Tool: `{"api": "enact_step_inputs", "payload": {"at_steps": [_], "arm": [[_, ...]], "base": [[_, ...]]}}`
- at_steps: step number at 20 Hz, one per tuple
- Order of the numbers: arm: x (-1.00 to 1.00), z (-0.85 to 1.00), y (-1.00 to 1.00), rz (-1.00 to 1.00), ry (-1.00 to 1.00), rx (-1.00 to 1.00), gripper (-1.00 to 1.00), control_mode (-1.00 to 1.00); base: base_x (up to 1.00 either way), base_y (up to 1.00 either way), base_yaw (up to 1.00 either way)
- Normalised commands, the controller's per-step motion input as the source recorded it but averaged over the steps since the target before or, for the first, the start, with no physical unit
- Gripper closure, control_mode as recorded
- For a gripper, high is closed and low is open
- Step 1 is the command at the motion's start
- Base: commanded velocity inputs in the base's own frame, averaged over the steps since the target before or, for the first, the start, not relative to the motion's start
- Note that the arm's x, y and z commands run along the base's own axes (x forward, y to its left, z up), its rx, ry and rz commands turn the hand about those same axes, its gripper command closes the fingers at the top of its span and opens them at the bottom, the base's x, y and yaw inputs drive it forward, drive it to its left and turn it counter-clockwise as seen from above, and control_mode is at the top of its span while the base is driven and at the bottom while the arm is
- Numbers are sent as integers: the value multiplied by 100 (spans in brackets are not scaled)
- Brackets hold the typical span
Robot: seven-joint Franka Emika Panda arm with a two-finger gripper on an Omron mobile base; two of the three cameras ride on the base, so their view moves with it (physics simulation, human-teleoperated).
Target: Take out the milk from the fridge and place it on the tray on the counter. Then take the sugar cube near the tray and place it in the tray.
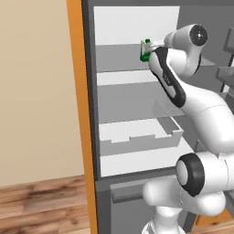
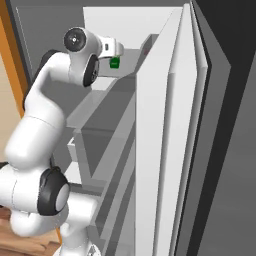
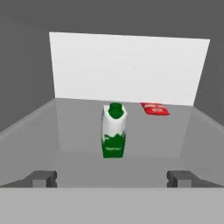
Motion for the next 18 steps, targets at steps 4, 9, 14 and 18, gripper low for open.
{"api": "enact_step_inputs", "payload": {"at_steps": [4,9,14,18], "arm": [[36,-17,0,0,-5,0,-100,-100],[33,-4,0,0,-1,0,-100,-100],[47,-9,3,0,0,0,-100,-100],[46,-4,0,0,0,0,-100,-100]], "base": [[0,0,0],[0,0,0],[0,0,0],[0,0,0]]}}
